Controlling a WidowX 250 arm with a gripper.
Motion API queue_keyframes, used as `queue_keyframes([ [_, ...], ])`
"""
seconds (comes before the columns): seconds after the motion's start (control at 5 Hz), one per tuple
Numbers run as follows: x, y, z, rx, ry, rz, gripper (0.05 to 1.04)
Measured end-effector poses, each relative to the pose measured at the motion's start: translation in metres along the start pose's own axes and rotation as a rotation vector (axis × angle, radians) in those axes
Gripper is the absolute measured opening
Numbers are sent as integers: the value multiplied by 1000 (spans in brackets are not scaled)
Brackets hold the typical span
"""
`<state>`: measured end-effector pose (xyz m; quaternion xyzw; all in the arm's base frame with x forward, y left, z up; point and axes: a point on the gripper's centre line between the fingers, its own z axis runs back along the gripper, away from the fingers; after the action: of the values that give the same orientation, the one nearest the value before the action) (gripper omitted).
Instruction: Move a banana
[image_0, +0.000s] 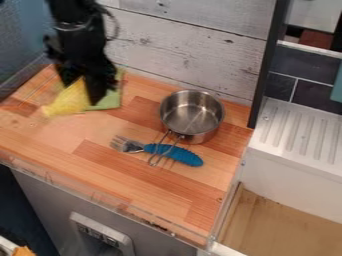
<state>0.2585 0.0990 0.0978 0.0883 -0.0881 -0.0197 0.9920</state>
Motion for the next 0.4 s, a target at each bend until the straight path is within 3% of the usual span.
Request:
queue_keyframes([
  [0.4, -13, -68, 25, -46, -58, -6, 542],
])
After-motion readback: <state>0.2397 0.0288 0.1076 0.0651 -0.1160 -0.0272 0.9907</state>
